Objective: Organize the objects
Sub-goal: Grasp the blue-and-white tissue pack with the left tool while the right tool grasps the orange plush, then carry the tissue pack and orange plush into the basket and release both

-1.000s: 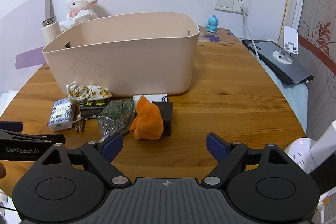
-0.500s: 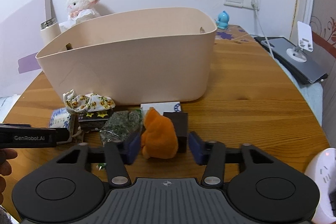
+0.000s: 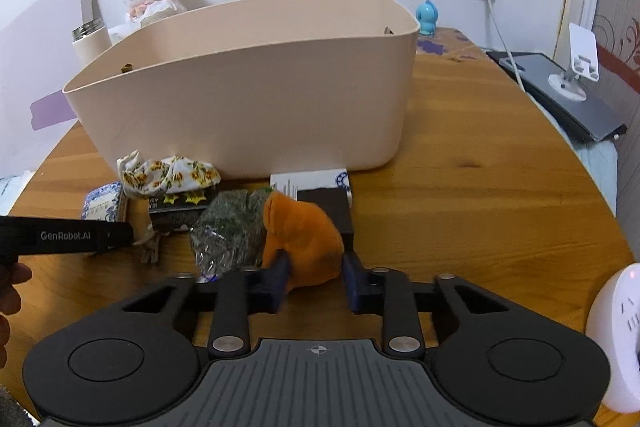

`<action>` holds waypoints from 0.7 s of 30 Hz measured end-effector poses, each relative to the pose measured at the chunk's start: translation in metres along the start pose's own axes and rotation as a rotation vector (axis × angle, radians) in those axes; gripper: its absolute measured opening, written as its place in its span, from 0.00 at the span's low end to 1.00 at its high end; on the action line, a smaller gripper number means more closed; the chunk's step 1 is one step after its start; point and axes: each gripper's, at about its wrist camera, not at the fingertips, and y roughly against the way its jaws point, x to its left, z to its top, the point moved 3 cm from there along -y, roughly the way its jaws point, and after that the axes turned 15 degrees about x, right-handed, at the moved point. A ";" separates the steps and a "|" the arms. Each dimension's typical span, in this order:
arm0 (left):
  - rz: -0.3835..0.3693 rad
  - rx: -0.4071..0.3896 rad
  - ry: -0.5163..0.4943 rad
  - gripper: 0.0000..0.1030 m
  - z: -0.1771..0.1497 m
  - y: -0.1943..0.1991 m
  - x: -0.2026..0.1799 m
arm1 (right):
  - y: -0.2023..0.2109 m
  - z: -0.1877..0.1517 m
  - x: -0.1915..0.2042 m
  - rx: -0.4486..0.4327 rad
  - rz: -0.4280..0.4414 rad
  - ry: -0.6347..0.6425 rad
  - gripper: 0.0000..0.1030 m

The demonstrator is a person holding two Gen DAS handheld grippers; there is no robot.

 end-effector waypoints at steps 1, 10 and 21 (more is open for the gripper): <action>0.002 -0.001 -0.002 0.59 0.000 0.000 0.000 | -0.001 -0.001 0.000 0.001 -0.004 0.005 0.09; 0.007 -0.013 0.007 0.48 -0.006 0.007 0.008 | 0.011 -0.005 0.007 -0.028 0.005 0.031 0.04; -0.066 -0.087 -0.052 0.47 -0.023 0.055 0.012 | 0.064 -0.007 -0.002 -0.152 -0.003 0.023 0.04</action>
